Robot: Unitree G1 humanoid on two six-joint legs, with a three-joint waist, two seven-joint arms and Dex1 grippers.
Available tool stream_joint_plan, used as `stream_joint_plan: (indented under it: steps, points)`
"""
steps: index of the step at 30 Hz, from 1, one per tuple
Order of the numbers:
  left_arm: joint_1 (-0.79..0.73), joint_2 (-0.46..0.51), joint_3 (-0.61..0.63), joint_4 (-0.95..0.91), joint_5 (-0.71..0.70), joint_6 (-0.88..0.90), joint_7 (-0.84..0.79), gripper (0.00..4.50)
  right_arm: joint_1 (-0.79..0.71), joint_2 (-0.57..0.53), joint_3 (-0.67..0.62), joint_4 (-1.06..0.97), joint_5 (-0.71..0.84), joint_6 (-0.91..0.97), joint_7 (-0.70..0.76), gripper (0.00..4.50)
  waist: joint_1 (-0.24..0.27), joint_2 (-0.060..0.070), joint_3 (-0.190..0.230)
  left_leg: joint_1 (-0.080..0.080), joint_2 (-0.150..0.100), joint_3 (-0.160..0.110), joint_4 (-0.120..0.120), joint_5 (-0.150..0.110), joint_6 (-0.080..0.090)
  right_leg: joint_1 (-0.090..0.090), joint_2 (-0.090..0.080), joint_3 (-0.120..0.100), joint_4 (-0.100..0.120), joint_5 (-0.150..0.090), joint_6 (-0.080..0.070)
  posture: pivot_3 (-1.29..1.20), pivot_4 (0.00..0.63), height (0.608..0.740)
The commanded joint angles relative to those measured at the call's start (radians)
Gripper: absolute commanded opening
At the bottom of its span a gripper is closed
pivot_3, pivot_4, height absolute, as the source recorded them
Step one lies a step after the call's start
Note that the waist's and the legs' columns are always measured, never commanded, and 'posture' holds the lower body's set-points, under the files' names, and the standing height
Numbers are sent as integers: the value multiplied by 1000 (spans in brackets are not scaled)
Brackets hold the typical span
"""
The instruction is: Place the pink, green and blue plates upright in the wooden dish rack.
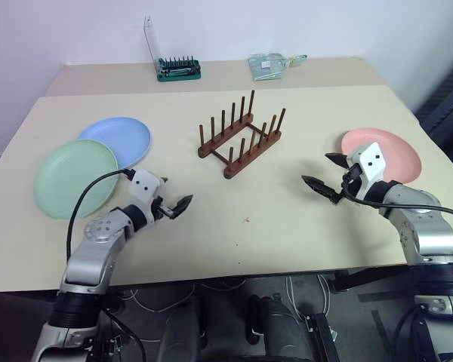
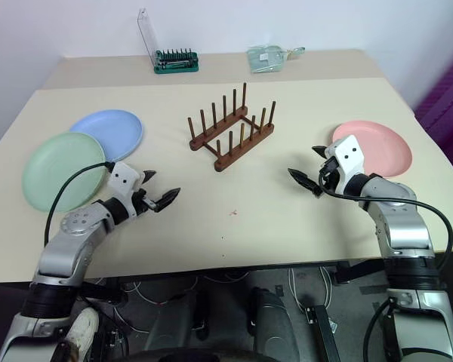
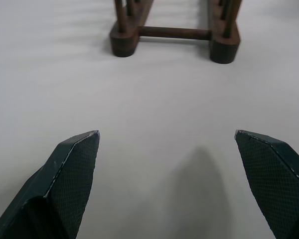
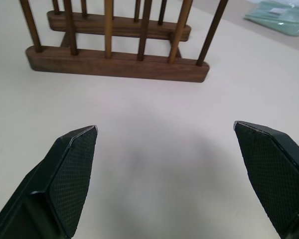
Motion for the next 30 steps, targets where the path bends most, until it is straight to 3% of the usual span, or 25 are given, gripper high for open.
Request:
stream_joint_plan:
  steps: [1, 11, 15, 24, 27, 30]
  points:
    - [-14, 1, -4, -40, -3, 1, -2, 4470, -30, 4, -7, -18, -4, -22, -7, 4500, 0, 0, 0, 0, 0, 0, 0, 0, 0, 0, 0, 0, 0, 0, 0, 0, 150, 730]
    - [-116, -46, -138, 58, 57, -11, -27, 4470, -22, 26, 0, -48, -13, -19, -27, 4500, 2, 0, 0, 0, -1, 0, 1, 0, 0, 1, 0, 0, 0, 0, 0, 0, 150, 730]
    - [-276, -153, -228, 311, 136, -65, 3, 4470, -2, 35, -5, -73, -10, -18, -40, 4500, 7, 0, 0, 0, -1, 0, 1, 0, 0, 1, 0, 0, 0, 0, 1, 0, 150, 730]
    - [-523, -337, -235, 757, 176, -234, -11, 4470, 51, 20, -45, -125, 4, -6, -61, 4500, 4, 0, -1, 0, -2, 0, 2, 0, 0, 2, 0, -1, 0, 0, 1, 0, 150, 730]
    - [-551, -357, -238, 812, 192, -282, -23, 3613, 89, 21, -48, -144, -8, -12, -74, 4500, 4, 0, -1, 0, -2, 0, 2, 0, 0, 2, 0, -1, 0, 0, 1, 0, 150, 730]
    - [-545, -368, -235, 794, 189, -288, -38, 2132, 115, 24, -50, -162, -5, -13, -77, 4500, 2, 0, -1, 0, -2, -2, 2, 0, 1, 2, 0, -1, 0, 0, 1, 0, 150, 730]
